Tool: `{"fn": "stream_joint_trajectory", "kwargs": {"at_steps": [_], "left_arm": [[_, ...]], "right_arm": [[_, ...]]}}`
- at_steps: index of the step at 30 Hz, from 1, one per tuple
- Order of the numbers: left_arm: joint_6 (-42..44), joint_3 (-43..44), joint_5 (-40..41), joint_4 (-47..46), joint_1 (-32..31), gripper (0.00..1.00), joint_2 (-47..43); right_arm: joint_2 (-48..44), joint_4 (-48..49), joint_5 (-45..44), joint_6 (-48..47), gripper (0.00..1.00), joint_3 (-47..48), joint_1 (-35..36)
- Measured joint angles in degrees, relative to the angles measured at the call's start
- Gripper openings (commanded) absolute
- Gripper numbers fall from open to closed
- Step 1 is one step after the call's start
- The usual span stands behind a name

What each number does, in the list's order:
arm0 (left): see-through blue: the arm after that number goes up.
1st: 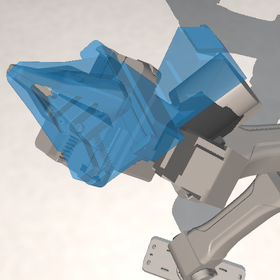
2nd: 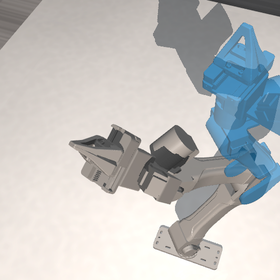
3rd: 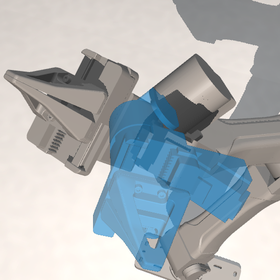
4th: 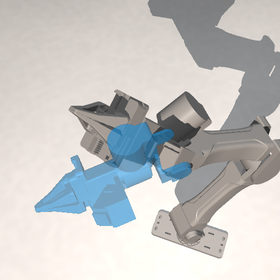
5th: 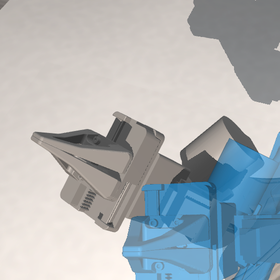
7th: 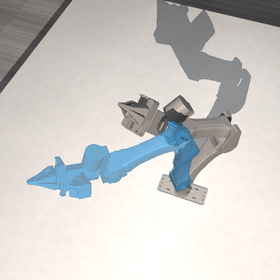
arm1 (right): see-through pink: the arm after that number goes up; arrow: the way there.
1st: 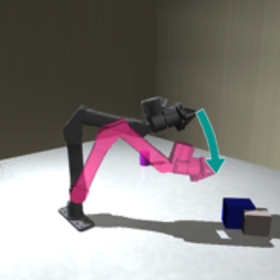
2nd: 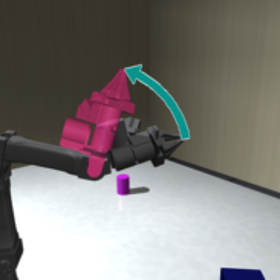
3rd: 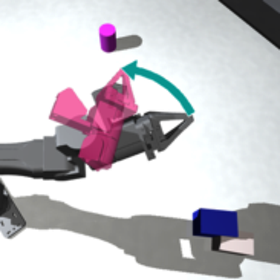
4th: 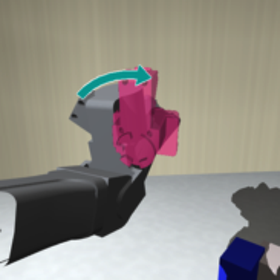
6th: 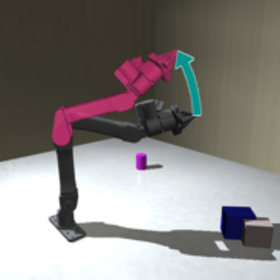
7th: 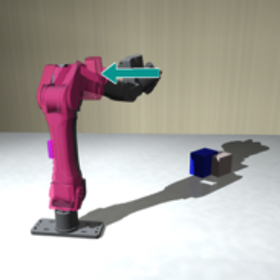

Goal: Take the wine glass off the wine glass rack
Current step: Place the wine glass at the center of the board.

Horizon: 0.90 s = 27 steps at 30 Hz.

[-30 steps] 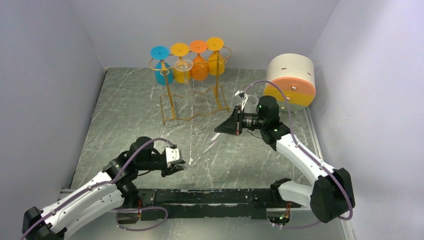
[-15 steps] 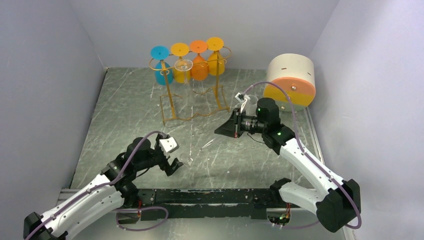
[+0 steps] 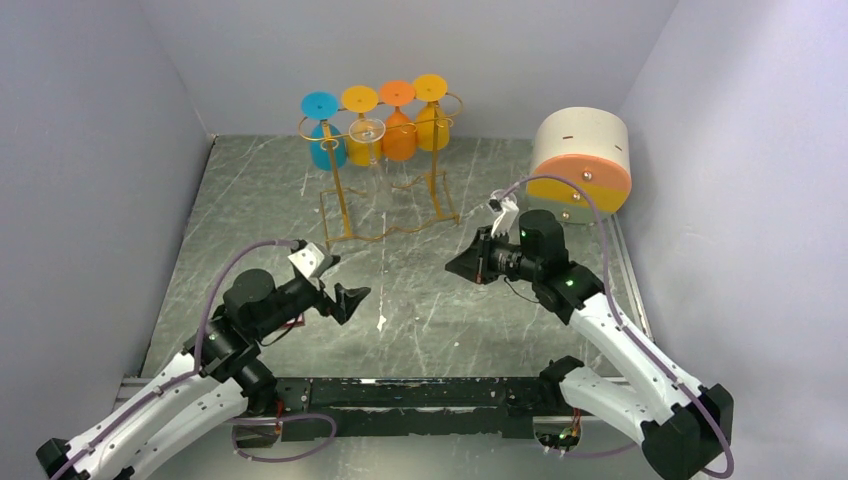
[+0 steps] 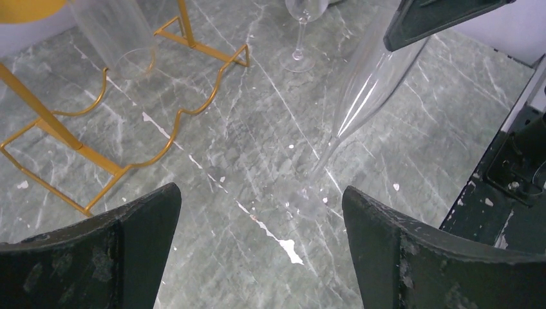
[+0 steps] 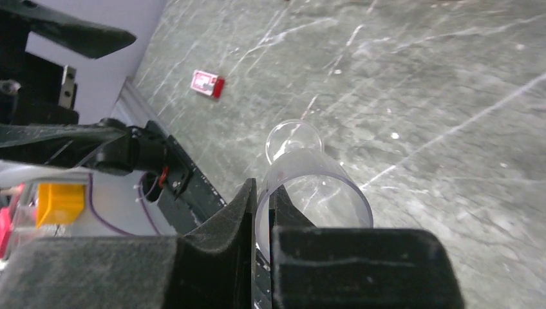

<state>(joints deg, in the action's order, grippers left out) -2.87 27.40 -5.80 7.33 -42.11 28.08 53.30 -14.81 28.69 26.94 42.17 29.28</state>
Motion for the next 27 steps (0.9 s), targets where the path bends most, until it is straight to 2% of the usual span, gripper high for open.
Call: {"fn": "stream_joint_trajectory", "kwargs": {"at_steps": [4, 10, 14, 20, 27], "left_arm": [[-4.4, 0.2, 4.5, 1.2, 0.0, 0.99, -0.9], [-15.2, 5.7, 19.3, 9.4, 0.0, 0.99, -0.7], [-18.4, 7.4, 24.0, 12.5, 0.0, 0.99, -0.7], [-20.2, 7.5, 27.2, 15.5, 0.0, 0.99, -0.5], [-21.0, 9.2, 27.2, 19.2, 0.0, 0.99, 1.7]], "right_arm": [[-1.6, -5.5, -7.1, -1.1, 0.00, 2.9, 0.0], [-3.5, -14.4, -18.4, -2.3, 0.00, 8.4, 0.0], [-3.1, -19.9, -27.0, -2.7, 0.00, 12.5, 0.0], [0.1, -25.4, -38.4, -2.9, 0.00, 16.8, 0.0], [3.8, -28.0, -45.5, -3.7, 0.00, 18.3, 0.0]]}}
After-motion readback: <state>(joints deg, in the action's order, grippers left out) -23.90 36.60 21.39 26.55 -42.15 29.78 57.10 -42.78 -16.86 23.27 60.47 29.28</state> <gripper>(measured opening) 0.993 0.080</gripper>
